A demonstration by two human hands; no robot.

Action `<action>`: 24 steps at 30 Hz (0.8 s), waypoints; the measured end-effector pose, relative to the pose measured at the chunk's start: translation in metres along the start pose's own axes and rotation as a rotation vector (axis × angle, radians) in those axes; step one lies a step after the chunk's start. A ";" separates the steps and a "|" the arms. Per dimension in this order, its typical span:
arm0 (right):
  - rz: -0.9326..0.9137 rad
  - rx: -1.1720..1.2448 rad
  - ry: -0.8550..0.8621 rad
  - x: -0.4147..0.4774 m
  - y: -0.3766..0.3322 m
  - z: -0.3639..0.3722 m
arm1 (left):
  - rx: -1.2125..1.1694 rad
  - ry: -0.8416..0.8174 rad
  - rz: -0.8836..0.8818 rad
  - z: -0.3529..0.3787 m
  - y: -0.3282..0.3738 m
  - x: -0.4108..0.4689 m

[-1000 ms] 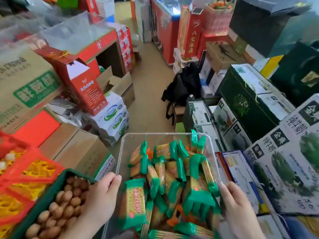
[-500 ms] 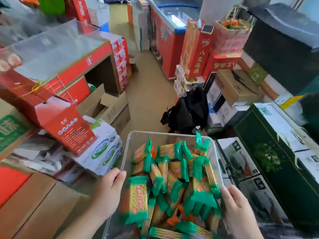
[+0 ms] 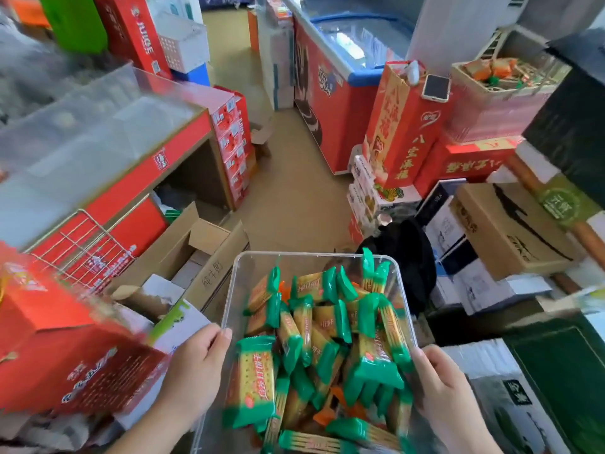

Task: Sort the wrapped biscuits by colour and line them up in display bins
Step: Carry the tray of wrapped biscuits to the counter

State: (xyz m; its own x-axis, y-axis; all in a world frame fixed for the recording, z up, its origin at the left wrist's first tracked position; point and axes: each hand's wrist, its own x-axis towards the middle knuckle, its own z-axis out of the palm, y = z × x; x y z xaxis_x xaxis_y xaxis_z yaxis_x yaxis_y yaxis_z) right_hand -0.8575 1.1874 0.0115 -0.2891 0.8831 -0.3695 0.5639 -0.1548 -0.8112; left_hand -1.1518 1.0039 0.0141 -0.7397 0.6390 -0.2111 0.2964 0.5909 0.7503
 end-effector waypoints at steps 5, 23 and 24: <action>-0.063 0.005 -0.043 0.135 -0.073 0.009 | 0.024 0.061 -0.069 0.005 0.050 0.114; -0.112 -0.119 -0.064 0.492 -0.274 0.056 | -0.027 0.033 -0.187 0.016 0.167 0.486; -0.104 -0.114 -0.049 0.511 -0.287 0.062 | -0.018 0.019 -0.159 0.012 0.175 0.515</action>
State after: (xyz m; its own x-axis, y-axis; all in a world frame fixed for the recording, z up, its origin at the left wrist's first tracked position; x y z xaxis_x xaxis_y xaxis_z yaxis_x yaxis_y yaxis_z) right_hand -1.2153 1.6557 0.0279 -0.3863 0.8686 -0.3104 0.6123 -0.0102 -0.7906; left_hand -1.4734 1.4424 0.0297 -0.7876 0.5286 -0.3167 0.1639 0.6752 0.7192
